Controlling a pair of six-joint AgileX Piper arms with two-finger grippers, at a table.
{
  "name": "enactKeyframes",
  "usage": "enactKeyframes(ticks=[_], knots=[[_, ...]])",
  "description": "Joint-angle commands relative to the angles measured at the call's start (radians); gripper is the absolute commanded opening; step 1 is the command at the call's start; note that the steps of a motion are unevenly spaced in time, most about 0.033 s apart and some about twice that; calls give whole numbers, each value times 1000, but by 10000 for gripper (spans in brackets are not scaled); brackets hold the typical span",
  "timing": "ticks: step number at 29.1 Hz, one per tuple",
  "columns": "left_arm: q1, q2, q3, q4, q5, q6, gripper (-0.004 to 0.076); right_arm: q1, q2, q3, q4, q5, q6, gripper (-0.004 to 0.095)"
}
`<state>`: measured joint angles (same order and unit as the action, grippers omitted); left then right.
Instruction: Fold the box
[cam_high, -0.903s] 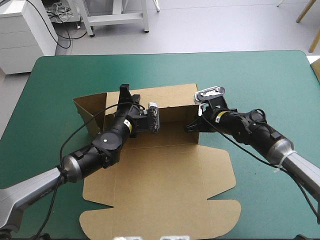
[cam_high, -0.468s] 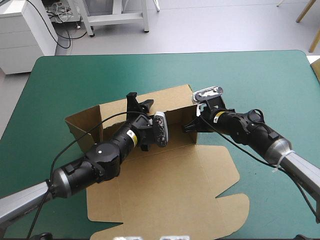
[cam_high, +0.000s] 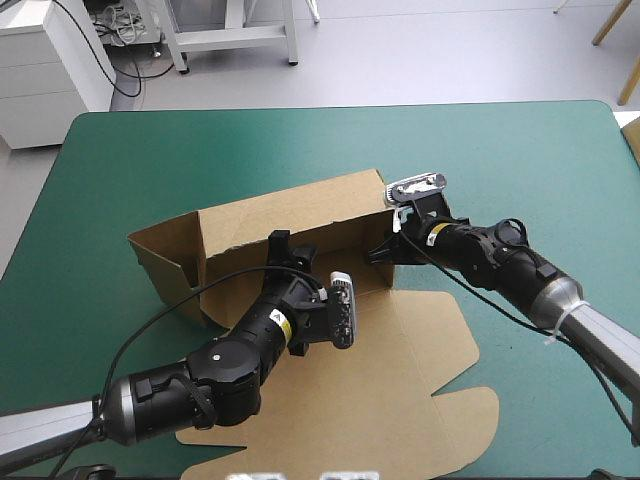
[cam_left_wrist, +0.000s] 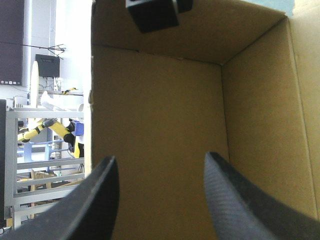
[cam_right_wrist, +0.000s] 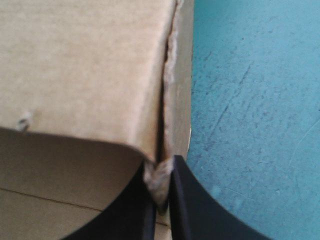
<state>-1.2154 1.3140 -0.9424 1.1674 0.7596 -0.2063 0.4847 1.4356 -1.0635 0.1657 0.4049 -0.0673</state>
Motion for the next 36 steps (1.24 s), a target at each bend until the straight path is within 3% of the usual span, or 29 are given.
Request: enactKeyframes(ticks=[1,8,15,17,19,24,31,36], knots=[[-32,-51,-30,33,30,-3,376,1,-34,-27,18,-68,9,-16],[-32,-88,-154,32,53,17,375,1,-34,-27,18,-62,14,-16],[157,-73,-400,-238,82,295,359,1,-34,-27,21,-37,27,-16],[230,-69,-455,-368,102,387,321,1,-34,-28,19,-30,32,-16],[329,-62,-516,-525,150,461,231,1,-34,-36,19,-5,38,-16],[548,-66,-567,-715,165,455,8,-1,-34,-114,-39,135,97,-16],[735,-184,-499,-932,96,453,-8,-1,-34,-314,-202,498,208,-16],[758,-327,-331,-1002,63,453,-8,-27,-34,-390,-240,622,208,-16]])
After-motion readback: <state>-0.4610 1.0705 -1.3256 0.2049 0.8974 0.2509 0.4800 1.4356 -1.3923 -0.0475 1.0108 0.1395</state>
